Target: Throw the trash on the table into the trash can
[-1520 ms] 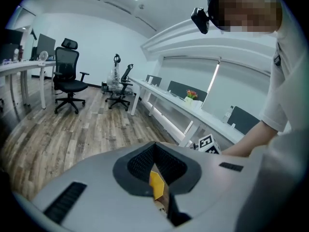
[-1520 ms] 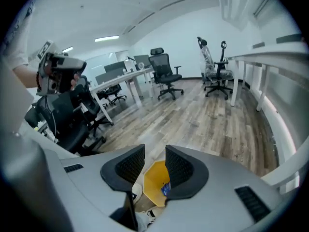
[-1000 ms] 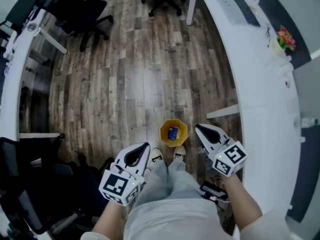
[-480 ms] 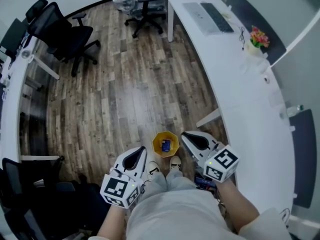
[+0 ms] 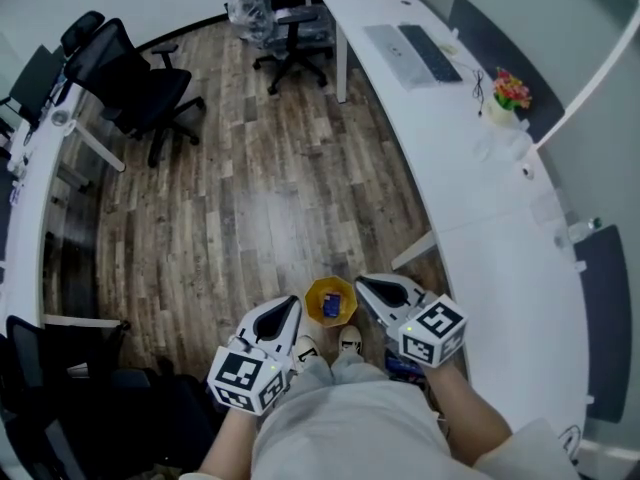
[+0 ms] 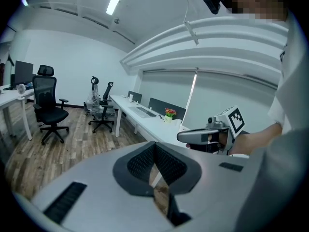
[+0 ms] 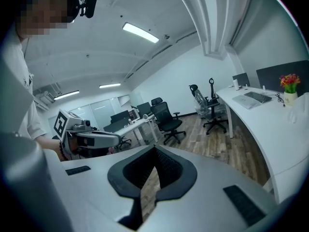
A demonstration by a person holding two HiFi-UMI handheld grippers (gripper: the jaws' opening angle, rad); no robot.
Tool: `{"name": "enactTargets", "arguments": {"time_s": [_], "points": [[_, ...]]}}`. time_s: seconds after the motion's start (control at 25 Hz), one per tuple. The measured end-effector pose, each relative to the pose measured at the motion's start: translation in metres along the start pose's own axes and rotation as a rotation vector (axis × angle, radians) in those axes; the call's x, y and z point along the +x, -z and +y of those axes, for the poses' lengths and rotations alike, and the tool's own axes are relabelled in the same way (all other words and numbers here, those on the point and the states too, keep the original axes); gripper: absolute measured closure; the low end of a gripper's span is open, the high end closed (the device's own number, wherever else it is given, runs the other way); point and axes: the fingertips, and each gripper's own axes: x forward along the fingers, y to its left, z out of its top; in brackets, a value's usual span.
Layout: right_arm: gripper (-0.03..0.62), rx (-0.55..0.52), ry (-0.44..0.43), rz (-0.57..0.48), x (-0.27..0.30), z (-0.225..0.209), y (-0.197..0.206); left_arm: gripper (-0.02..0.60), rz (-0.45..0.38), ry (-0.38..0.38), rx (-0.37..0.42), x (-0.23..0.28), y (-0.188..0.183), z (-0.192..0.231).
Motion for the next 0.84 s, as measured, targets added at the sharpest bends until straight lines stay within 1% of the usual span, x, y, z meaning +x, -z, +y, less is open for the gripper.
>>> {"name": "enactTargets", "arguments": {"time_s": [0.4,0.6,0.84], "points": [[0.565,0.006,-0.016,-0.007,-0.0034,-0.0025,-0.0031,0.58,0.009,-0.022,-0.011,-0.007,0.0021,-0.0004],[0.565,0.006,-0.017,-0.009,-0.006,-0.0075,-0.0044,0.58,0.018,-0.028,-0.01,-0.0078,0.006,0.0016],[0.565,0.001,-0.025,-0.01,-0.0034,-0.0065,-0.0045,0.58,0.009,-0.03,0.001,-0.0046,0.0049,0.0037]]}}
